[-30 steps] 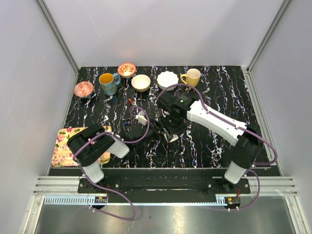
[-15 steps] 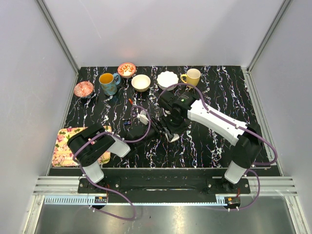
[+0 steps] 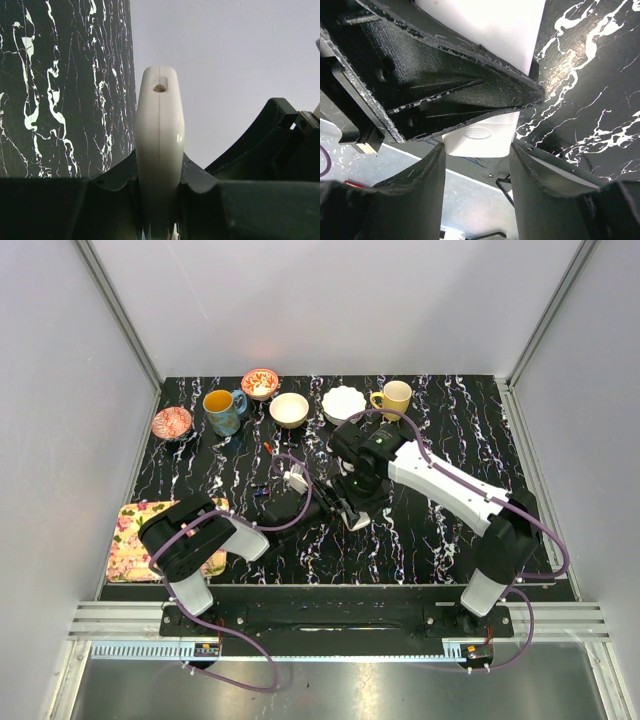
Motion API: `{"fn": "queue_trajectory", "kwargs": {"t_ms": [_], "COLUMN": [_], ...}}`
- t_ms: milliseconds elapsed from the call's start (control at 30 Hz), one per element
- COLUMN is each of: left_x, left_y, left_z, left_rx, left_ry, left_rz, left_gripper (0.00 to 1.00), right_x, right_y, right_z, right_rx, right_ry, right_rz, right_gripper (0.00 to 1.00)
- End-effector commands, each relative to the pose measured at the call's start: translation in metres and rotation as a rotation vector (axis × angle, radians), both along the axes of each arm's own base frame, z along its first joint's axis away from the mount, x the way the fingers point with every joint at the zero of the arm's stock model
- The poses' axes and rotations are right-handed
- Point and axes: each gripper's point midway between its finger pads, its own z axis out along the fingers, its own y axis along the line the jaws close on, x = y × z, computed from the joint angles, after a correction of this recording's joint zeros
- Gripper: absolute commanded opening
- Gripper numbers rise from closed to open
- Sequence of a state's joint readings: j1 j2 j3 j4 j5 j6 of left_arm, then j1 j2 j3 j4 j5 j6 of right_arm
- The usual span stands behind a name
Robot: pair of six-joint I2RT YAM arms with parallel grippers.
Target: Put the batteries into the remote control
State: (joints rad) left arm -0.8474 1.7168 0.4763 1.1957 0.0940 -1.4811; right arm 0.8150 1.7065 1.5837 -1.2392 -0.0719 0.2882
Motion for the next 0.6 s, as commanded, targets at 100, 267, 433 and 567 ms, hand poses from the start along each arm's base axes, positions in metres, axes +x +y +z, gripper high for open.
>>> {"fn": "queue_trajectory", "kwargs": {"t_ms": [100,267,433,567], "left_x": [-0.0532,-0.0510,-0.0506,-0.0487], "left_y": [0.0072,0.0090,0.0077,0.0097], "left_z": [0.1611,0.1585,0.1600,0.1596], "left_rx": [-0.458,-0.455,-0.459,-0.460], "left_ry": [-0.387,-0.376,-0.378,-0.373], "left_rz": [-0.144,-0.128,-0.132,-0.115], "left_gripper": [0.00,0.00,0.00,0.00], "right_x": [0.0401,0.0346,0.0320,0.0306], "right_y": [0.0121,0.0111,0.0090,0.0078], "right_z": [0.0157,0.0154,0.0140,0.0137], "right_rx": [0.091,0.099,0.097,0.096], "right_ry": [-0.128,-0.112,-0.107,-0.105], "right_rz": [-0.050,-0.048,-0.049,-0.052], "right_gripper": [0.00,0.04,0.10,0.12]}}
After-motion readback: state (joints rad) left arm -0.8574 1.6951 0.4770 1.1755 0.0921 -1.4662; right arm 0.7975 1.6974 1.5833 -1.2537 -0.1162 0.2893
